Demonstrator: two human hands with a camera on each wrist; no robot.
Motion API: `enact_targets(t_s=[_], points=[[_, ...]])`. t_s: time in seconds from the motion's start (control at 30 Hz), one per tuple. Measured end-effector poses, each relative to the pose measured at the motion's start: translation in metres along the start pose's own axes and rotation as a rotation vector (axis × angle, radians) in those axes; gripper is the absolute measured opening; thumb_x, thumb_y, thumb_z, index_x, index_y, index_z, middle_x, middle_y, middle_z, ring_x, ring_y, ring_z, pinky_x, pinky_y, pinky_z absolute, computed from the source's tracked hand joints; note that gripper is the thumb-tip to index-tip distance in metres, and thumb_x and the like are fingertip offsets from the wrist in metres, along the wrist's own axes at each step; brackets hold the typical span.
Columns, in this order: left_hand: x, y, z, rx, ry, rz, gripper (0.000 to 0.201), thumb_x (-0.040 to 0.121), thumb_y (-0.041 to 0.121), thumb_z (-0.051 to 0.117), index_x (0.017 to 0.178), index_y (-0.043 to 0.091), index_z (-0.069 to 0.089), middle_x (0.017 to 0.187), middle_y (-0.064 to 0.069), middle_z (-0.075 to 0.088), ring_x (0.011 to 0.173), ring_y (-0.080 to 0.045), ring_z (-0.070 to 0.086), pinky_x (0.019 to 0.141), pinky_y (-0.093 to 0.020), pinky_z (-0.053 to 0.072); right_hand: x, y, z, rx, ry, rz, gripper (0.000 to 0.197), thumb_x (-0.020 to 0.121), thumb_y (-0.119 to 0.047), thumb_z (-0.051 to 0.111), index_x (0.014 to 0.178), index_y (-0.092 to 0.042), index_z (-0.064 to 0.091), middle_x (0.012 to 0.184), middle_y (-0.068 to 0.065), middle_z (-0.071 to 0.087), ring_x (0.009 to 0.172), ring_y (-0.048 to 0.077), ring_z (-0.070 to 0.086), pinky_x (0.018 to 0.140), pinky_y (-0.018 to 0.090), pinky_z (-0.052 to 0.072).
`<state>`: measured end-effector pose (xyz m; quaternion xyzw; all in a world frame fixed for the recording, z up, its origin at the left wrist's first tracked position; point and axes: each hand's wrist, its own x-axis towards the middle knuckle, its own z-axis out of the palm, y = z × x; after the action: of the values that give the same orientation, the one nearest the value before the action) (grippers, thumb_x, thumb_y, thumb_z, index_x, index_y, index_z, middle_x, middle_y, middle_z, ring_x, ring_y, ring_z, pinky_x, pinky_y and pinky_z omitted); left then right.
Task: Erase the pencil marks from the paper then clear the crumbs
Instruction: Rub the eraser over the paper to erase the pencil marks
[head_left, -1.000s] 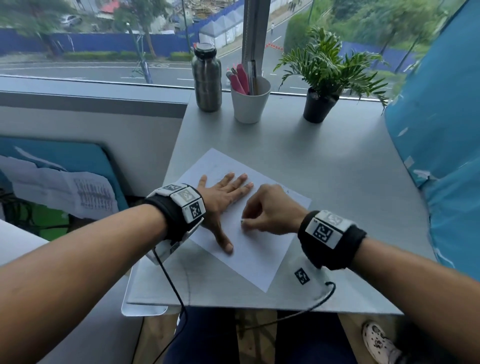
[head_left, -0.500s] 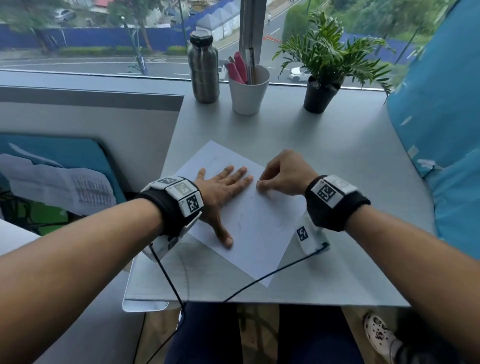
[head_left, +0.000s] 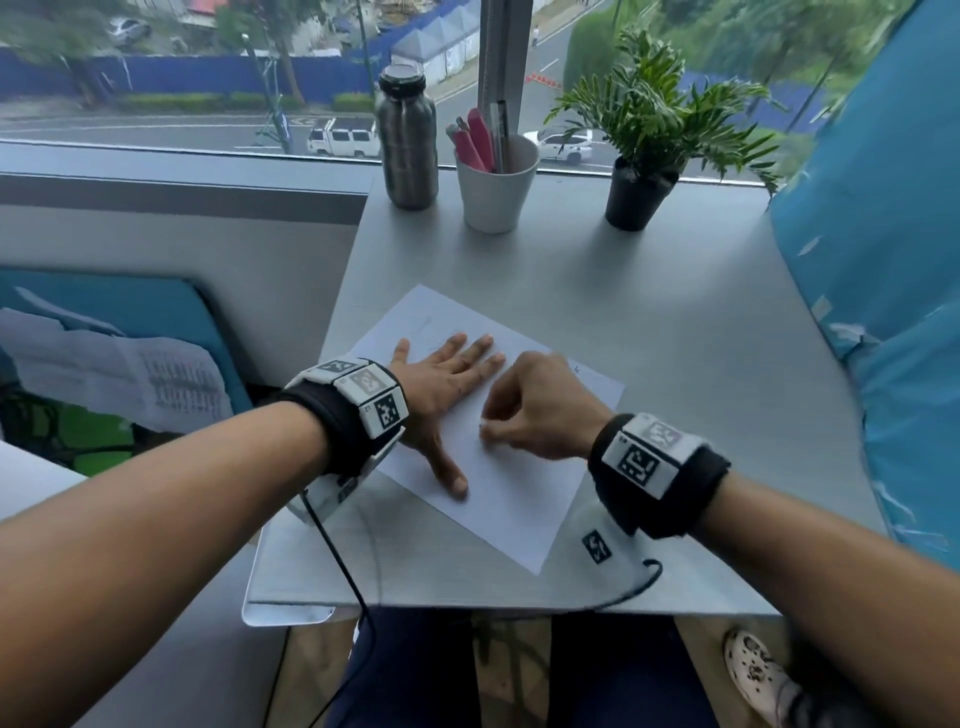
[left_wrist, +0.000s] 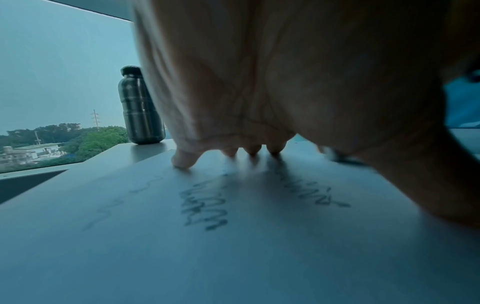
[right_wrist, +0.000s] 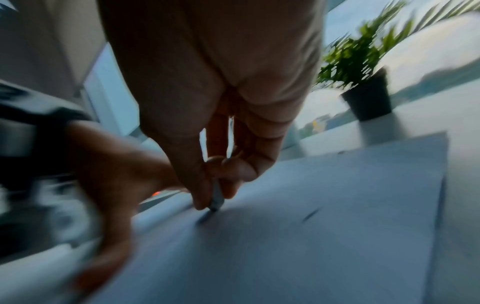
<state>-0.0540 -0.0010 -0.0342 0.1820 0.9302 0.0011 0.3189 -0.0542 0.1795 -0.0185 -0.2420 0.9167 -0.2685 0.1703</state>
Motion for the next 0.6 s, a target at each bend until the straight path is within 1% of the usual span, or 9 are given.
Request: enact_targets(t_s=[0.07,0.1,0.2,0.27,0.37,0.43,0.47,0.53,0.6], points=[[-0.001,0.000,-0.001,0.007,0.002,-0.002,0.159,0.040,0.081,0.078,0.148,0.034,-0.030,0.153,0.015,-0.039,0.142,-0.014,-0.034,0.110,-0.070,-0.010,-0.001,-0.004,-0.001,-0.014,-0.096,-0.012,0.004,0.068,-0.020,0.080,0.071,-0.018,0.079,0.066,-0.007,0.071,0.055,-0.004,0.057,0.057,0.007,0.044],[-0.001,0.001,-0.002,0.006,-0.001,-0.002,0.159,0.041,0.080,0.078,0.148,0.034,-0.030,0.154,0.015,-0.038,0.143,-0.014,-0.033,0.111,-0.070,-0.010,0.009,0.001,-0.008,-0.007,-0.071,0.015,0.007,0.068,-0.022,0.082,0.073,-0.018,0.079,0.065,-0.007,0.070,0.053,-0.004,0.055,0.056,0.007,0.041],[-0.002,0.003,-0.003,-0.005,-0.007,-0.006,0.157,0.044,0.078,0.079,0.149,0.034,-0.028,0.155,0.013,-0.037,0.143,-0.015,-0.033,0.110,-0.071,-0.007,0.036,0.018,-0.027,0.018,0.108,0.121,0.012,0.069,-0.025,0.083,0.076,-0.016,0.079,0.062,-0.005,0.066,0.053,-0.001,0.053,0.053,0.009,0.037],[-0.003,0.004,-0.003,-0.008,-0.011,-0.013,0.157,0.043,0.078,0.079,0.148,0.034,-0.029,0.154,0.014,-0.038,0.143,-0.015,-0.034,0.109,-0.073,-0.007,0.031,0.013,-0.021,0.007,0.143,0.106,0.010,0.068,-0.022,0.082,0.073,-0.014,0.078,0.063,-0.003,0.068,0.055,0.004,0.056,0.051,0.008,0.036],[-0.002,0.003,-0.002,-0.006,-0.017,-0.017,0.159,0.040,0.080,0.078,0.147,0.036,-0.031,0.152,0.014,-0.041,0.141,-0.014,-0.036,0.109,-0.072,-0.010,-0.004,-0.011,0.006,0.004,-0.022,0.003,0.006,0.067,-0.016,0.080,0.071,-0.012,0.078,0.065,-0.001,0.072,0.056,0.006,0.061,0.053,0.013,0.045],[-0.001,0.002,-0.002,-0.004,-0.018,-0.013,0.159,0.039,0.081,0.077,0.147,0.037,-0.031,0.151,0.015,-0.041,0.141,-0.014,-0.036,0.109,-0.072,-0.010,-0.012,-0.017,0.009,-0.013,-0.123,-0.035,0.005,0.069,-0.017,0.080,0.072,-0.014,0.079,0.067,-0.002,0.073,0.059,0.004,0.063,0.055,0.008,0.045],[-0.001,0.002,-0.004,-0.006,-0.019,-0.009,0.159,0.039,0.081,0.078,0.147,0.037,-0.030,0.152,0.015,-0.041,0.141,-0.014,-0.036,0.109,-0.073,-0.010,-0.006,-0.014,0.004,-0.021,-0.114,-0.028,0.007,0.069,-0.019,0.081,0.074,-0.014,0.080,0.068,-0.002,0.074,0.060,0.004,0.062,0.055,0.007,0.043],[-0.003,0.003,-0.005,-0.014,-0.018,-0.005,0.160,0.039,0.079,0.079,0.149,0.036,-0.028,0.154,0.015,-0.039,0.142,-0.014,-0.034,0.109,-0.072,-0.008,0.016,0.001,-0.013,-0.017,0.007,0.033,0.012,0.067,-0.021,0.083,0.077,-0.015,0.080,0.071,0.000,0.074,0.063,0.004,0.061,0.054,0.005,0.039],[-0.005,0.004,-0.005,-0.016,-0.015,-0.009,0.160,0.039,0.078,0.081,0.149,0.035,-0.027,0.154,0.014,-0.038,0.143,-0.014,-0.033,0.109,-0.073,-0.008,0.030,0.011,-0.024,-0.010,0.117,0.092,0.012,0.067,-0.023,0.083,0.077,-0.016,0.080,0.070,0.001,0.073,0.063,0.006,0.061,0.056,0.010,0.040]])
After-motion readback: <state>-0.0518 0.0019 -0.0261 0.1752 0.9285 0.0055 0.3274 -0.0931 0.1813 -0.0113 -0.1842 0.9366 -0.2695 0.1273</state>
